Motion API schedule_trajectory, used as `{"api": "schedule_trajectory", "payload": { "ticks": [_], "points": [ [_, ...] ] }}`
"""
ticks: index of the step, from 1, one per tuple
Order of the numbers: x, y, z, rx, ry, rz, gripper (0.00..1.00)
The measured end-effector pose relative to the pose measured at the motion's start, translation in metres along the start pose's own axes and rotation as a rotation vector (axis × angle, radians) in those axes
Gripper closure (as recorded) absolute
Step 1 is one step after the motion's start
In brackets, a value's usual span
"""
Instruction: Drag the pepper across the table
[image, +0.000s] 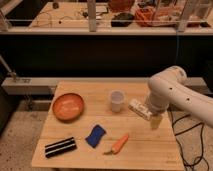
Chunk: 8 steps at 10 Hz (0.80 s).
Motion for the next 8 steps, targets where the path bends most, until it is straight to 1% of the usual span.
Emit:
{"api": "schedule_trajectory", "payload": {
  "ticks": [2,3,7,8],
  "points": [
    [-0.024,0.005,0.008,-0.008,-0.01,-0.047,0.2],
    [-0.029,0.005,0.009,-0.008,-0.014,-0.057,0.2],
    [-0.037,0.012,0.017,-0.017,-0.026,-0.144,0.2],
    [-0.043,0.014,0.02,-0.016,-0.032,-0.166,0.2]
  ]
}}
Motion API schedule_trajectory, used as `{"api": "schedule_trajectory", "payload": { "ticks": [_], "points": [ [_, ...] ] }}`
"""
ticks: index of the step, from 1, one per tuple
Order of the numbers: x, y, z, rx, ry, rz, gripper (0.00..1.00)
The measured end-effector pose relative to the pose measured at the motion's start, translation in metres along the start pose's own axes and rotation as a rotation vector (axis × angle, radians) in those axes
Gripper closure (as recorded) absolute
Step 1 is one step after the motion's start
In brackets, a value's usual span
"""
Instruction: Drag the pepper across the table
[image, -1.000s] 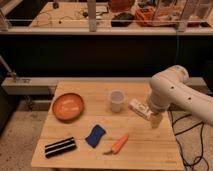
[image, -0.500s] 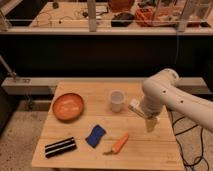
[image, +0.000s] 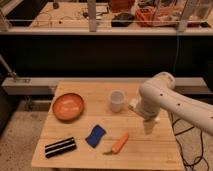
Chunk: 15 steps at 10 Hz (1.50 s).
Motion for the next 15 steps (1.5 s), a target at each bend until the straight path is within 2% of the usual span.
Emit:
{"api": "schedule_trajectory", "payload": {
  "ticks": [2,7,10,13,15],
  "points": [
    [-0.012,0.0,0.004,-0.001,-0.012,-0.039,0.2],
    [-0.025,0.006,0.015,-0.006,-0.029,-0.137,0.2],
    [-0.037,0.01,0.023,-0.01,-0.042,-0.216,0.2],
    [-0.04,0.011,0.026,-0.012,-0.05,-0.242,0.2],
    [-0.054,0.015,0.042,-0.023,-0.083,-0.303,0.2]
  ]
}}
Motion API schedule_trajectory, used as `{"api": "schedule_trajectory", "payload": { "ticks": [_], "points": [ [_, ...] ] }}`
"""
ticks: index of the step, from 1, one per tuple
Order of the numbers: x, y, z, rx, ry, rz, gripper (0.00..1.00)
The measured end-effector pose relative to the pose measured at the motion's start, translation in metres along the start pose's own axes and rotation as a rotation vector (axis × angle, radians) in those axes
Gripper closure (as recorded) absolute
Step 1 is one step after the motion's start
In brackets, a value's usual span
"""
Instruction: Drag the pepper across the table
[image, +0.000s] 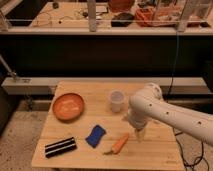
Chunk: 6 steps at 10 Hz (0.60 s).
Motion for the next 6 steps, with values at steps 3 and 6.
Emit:
{"api": "schedule_trajectory", "payload": {
  "ticks": [3,6],
  "points": [
    [-0.005,0.001,0.007,-0.006,-0.019,-0.006,0.2],
    [-0.012,0.003,0.026,-0.006,-0.047,-0.013,0.2]
  ]
}}
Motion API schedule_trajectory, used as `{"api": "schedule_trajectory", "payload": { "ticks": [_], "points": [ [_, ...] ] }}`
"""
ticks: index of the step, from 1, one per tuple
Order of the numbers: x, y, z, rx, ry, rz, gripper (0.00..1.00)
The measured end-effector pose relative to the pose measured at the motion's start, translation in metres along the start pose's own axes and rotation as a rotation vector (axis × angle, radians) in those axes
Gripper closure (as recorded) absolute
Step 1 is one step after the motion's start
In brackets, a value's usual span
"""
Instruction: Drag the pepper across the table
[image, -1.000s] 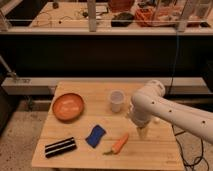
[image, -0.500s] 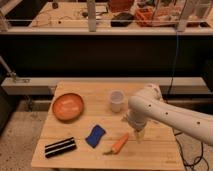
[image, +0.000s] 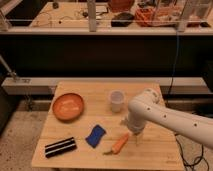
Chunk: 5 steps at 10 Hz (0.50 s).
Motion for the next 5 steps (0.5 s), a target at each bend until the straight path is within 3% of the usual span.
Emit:
{"api": "schedule_trajectory", "payload": {
  "ticks": [5],
  "points": [
    [-0.01,0.005,0.023,-0.003,-0.043,-0.003,0.2]
  ]
}}
